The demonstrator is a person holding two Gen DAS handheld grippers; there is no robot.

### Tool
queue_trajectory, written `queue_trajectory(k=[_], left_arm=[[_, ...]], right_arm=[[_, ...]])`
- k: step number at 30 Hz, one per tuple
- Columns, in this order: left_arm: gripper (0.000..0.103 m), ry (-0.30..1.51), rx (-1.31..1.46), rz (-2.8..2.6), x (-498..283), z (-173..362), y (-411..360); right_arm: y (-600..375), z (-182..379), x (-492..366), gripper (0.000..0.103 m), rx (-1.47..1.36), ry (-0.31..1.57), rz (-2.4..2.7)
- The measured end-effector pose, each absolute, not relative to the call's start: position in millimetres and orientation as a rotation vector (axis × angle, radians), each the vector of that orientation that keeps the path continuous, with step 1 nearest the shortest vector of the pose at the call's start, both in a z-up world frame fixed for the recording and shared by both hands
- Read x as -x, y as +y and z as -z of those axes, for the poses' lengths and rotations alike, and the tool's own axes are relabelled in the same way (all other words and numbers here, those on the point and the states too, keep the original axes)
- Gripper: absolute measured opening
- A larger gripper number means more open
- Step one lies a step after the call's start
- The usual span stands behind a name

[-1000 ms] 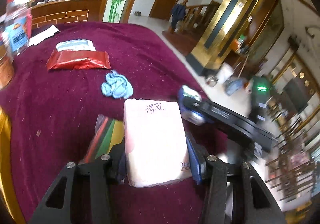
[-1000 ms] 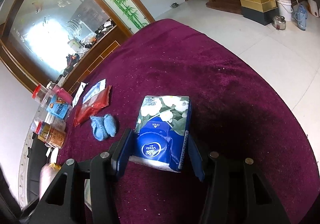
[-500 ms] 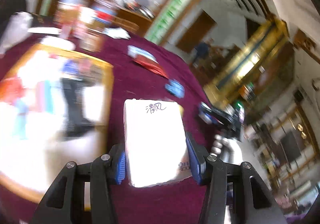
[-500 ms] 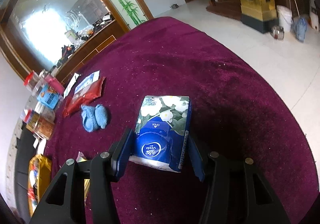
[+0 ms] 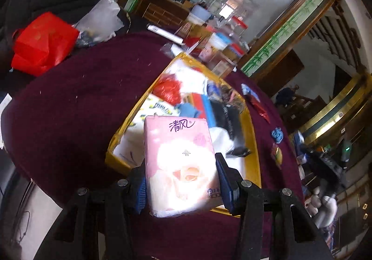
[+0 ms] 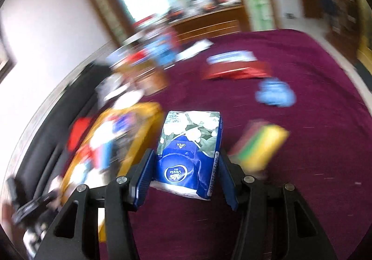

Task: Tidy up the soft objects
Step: 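Place the pink tissue pack in the tray with the left tool while the right tool carries the Vinda pack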

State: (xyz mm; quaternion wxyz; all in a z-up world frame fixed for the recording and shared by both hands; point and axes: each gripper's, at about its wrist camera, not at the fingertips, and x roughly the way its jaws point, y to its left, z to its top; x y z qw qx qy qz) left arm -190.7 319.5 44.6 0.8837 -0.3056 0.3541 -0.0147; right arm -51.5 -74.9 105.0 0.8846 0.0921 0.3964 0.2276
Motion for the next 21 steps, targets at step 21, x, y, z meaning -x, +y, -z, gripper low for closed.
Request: queue_trajectory(k=[21], left_arm=[[0.072,0.735,0.441,-0.079,164.6,-42.3,281.3]], right_arm=[[114.6,-48.6,108.6,0.052,0.112,1.027,-0.746]])
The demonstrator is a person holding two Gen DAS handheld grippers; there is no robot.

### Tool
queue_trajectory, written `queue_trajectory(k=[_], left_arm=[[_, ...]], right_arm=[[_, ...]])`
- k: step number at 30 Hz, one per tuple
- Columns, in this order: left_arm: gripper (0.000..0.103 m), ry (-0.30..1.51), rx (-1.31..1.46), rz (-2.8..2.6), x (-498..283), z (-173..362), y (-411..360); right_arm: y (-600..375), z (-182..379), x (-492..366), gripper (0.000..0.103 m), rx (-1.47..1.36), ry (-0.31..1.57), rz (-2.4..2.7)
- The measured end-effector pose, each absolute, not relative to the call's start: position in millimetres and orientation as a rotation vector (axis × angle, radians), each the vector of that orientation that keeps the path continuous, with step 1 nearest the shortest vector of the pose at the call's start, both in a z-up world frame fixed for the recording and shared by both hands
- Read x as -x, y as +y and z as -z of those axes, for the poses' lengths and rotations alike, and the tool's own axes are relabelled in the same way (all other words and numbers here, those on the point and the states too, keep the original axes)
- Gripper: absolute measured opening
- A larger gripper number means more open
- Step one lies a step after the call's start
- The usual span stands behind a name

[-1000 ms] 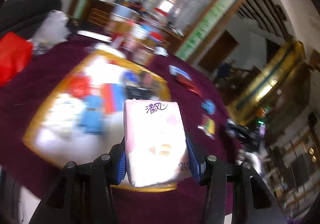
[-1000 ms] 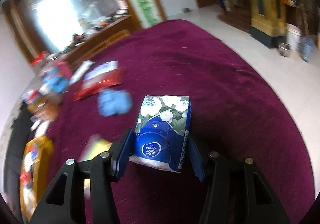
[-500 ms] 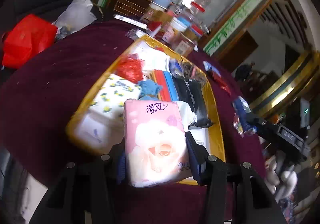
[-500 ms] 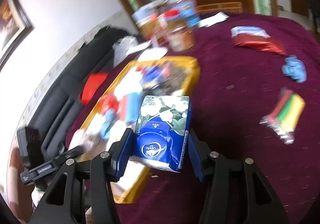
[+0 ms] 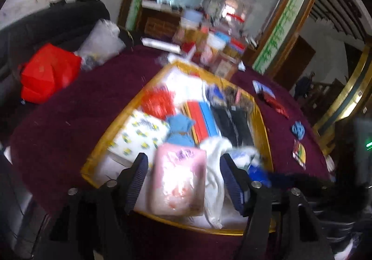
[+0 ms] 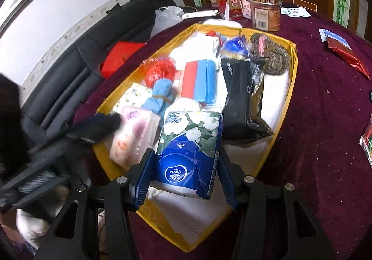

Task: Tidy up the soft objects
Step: 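Place the pink tissue pack in the tray with the left tool while the right tool carries the Vinda pack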

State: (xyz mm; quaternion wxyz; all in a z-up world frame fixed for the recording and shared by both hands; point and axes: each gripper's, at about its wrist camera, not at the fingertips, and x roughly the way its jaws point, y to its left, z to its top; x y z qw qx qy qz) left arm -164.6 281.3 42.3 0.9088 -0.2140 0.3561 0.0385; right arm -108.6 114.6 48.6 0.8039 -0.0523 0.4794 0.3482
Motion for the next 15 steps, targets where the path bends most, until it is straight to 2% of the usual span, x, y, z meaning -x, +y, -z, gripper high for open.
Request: queue_trajectory(k=[2,6,13,15], left_arm=[[0.077,0.685,0.420,-0.115,173.8,-54.2,282.2],[0.078,0.614,0.337,-0.200,186.6,-70.1,280.0],[0.083,0.595,0.272,-0.235,189.1,-71.8,272.0],[0.084,0.597,0.264,-0.233,188.4,-71.4,271.4]], right_arm=[[113.5,-45.5,108.5,0.053,0.128,1.017,-0.718],[111.4,-45.4,109.5,0.053,0.188,0.954,-0.650],[106.4,-58.4,117.5,0.072,0.218,0.888,-0.613],[105.3,-63.0,120.4,0.072,0.217,0.862,-0.614]])
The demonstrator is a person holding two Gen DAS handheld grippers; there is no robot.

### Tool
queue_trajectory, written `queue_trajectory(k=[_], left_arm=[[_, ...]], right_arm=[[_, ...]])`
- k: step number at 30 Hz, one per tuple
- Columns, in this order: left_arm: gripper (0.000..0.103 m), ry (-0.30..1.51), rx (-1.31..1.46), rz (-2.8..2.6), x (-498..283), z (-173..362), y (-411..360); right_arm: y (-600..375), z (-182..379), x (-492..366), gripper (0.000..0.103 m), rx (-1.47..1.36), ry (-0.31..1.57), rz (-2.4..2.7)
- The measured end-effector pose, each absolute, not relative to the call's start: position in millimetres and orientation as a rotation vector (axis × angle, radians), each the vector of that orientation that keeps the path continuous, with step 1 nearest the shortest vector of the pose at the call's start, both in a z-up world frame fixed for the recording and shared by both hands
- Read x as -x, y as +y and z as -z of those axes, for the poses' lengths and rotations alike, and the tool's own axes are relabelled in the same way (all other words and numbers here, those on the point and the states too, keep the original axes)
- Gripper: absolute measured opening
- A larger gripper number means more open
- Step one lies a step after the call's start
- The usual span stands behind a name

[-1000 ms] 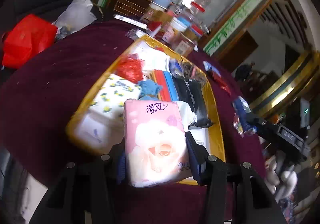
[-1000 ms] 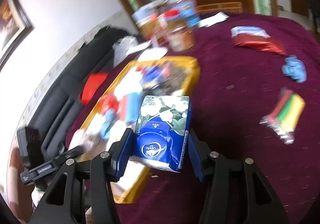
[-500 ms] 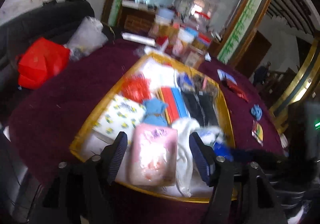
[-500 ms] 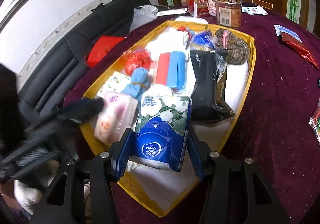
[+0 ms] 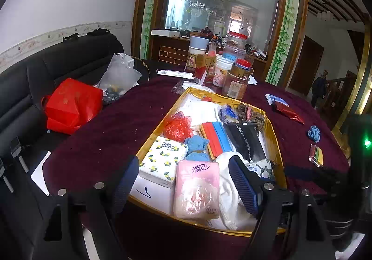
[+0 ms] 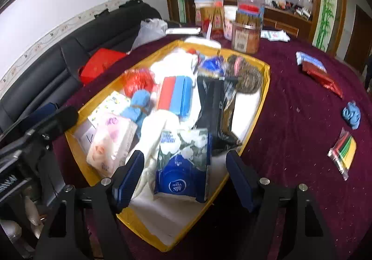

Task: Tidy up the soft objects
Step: 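Place the pink tissue pack in the tray with the left tool while the right tool carries the Vinda pack, then lower the blue Vinda tissue pack into the tray and open the right tool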

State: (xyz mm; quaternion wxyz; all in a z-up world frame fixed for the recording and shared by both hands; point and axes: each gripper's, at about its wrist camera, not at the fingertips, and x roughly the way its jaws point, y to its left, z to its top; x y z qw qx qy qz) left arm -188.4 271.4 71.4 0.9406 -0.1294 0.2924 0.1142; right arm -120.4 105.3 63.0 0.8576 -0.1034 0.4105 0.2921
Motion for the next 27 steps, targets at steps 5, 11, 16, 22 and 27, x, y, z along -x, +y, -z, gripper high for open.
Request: queue_trajectory(k=[5,11,16,22,27], left_arm=[[0.089,0.595,0.259,-0.241,189.6,-71.9,270.0],[0.089,0.593,0.262,-0.253,191.1,-72.6,271.5],[0.090,0.601,0.256,-0.252,192.0,-72.1,270.6],[0.090,0.627,0.246,-0.251,188.8,-68.0,265.8],[0.090,0.637,0.230,-0.240,187.7,-67.1,258.9]], right_arm=[[112.6,-69.8,128.9,0.072,0.234,0.844,-0.686],[129.2,-49.3,119.4,0.072,0.208,0.956,-0.765],[126.8,-39.8,97.9,0.073,0.162,1.002,-0.740],[124.4,-39.7,94.6,0.076,0.161,1.010,-0.738],[99.5,-55.2,101.3,0.076,0.084,0.976,-0.761]])
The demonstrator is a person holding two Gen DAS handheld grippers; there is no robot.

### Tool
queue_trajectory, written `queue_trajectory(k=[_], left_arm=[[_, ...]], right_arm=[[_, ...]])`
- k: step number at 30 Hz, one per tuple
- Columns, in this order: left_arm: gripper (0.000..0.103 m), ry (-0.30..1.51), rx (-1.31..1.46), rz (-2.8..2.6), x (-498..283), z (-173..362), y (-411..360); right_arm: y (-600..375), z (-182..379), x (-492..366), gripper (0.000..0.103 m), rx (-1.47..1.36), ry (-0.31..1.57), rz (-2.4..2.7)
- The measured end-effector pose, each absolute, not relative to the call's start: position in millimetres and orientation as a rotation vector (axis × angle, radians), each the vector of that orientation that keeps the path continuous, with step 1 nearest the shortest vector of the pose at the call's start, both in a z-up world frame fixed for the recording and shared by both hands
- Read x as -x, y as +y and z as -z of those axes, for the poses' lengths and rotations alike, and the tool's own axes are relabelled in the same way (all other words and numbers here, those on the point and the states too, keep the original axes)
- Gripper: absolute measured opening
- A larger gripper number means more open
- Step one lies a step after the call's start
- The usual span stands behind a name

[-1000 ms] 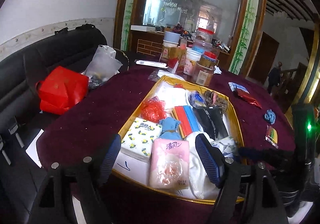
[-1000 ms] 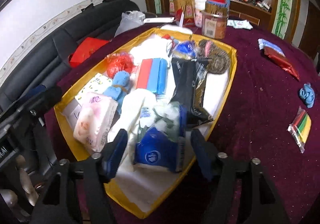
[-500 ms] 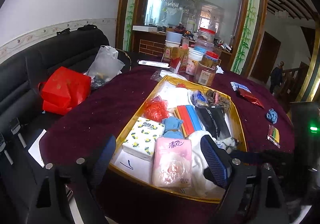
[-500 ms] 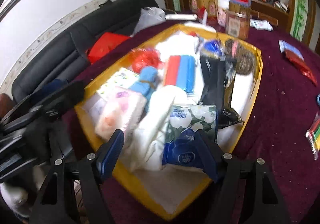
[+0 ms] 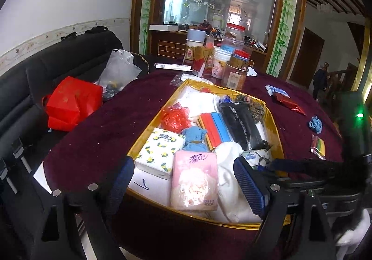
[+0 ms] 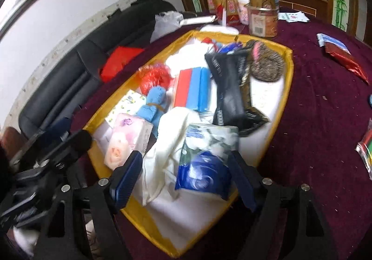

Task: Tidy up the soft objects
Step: 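Lower the blue Vinda tissue pack into the tray and open the right tool, then grasp the blue knit cloth on the table with the right tool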

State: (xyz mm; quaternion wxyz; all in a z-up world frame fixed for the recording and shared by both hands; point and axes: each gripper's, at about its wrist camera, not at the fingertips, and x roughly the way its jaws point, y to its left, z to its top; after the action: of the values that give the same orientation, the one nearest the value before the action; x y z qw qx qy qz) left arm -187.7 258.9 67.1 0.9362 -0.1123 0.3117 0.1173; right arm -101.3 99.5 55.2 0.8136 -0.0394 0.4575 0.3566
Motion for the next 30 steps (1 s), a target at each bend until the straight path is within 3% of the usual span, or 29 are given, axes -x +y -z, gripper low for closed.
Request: queue_trajectory(k=[16,30], left_arm=[[0.091,0.587,0.285,0.021,184.0,-78.3,219.2],[0.091,0.715,0.215,0.263,167.4,-71.4,132.6]], right_arm=[[-174.9,-56.4,39.2,0.076,-0.192,0.925,-0.173],[-182.4,-49.7,-104.0,0.076,-0.121,0.944,-0.051]])
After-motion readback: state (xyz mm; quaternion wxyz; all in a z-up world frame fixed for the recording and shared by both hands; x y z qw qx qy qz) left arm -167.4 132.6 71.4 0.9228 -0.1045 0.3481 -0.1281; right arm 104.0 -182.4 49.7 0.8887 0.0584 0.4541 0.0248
